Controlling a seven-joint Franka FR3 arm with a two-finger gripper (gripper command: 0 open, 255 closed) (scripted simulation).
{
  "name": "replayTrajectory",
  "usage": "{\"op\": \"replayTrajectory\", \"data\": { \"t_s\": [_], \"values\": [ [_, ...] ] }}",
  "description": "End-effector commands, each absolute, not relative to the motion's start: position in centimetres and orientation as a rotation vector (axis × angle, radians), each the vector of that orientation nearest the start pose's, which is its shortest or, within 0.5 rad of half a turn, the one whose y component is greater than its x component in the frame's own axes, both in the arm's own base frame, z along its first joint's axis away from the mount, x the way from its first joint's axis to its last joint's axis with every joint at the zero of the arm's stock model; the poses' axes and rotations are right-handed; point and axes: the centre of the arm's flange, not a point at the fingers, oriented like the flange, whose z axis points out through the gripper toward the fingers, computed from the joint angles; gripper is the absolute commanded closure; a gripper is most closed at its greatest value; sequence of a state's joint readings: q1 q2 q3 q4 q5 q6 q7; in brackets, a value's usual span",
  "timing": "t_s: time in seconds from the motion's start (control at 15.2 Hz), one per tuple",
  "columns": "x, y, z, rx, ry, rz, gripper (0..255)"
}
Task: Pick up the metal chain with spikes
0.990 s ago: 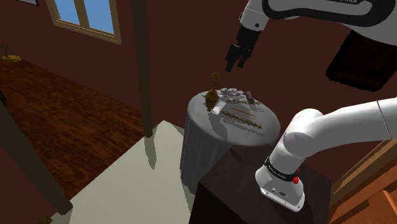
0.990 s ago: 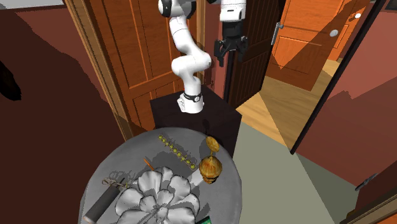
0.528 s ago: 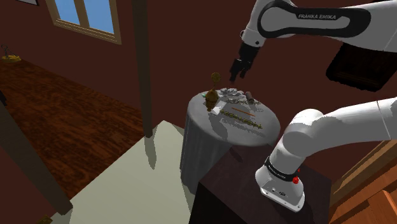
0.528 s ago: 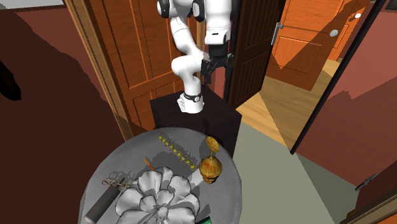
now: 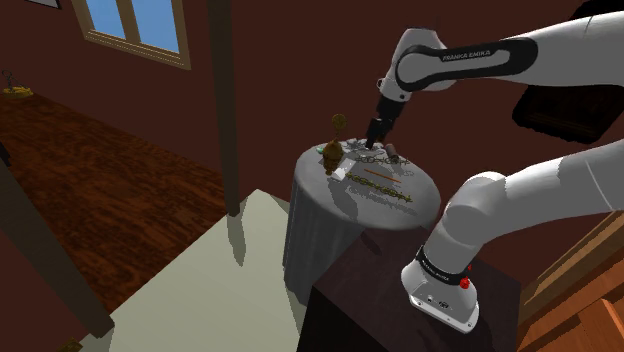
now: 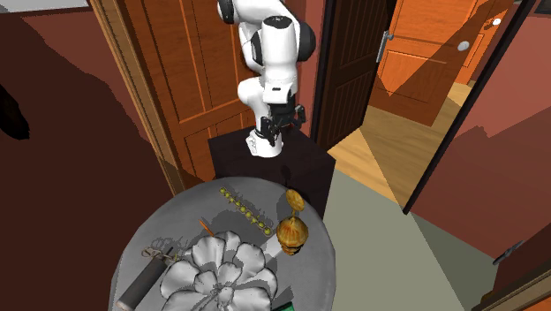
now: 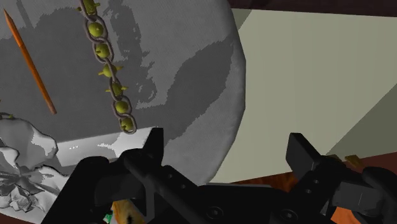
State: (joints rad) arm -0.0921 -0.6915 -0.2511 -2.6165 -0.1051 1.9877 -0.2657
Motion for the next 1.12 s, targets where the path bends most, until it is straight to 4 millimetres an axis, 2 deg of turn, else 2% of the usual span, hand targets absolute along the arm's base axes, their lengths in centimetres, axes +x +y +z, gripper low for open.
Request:
{"op": "replayTrajectory", "data": {
  "t_s": [0.0,1.06],
  "values": [
    [32.6,-14.4,44.4,-3.088,-0.041,-0.087,0],
    [33.4,-27.8,27.4,-3.027,-0.162,0.036,0]
  ]
}}
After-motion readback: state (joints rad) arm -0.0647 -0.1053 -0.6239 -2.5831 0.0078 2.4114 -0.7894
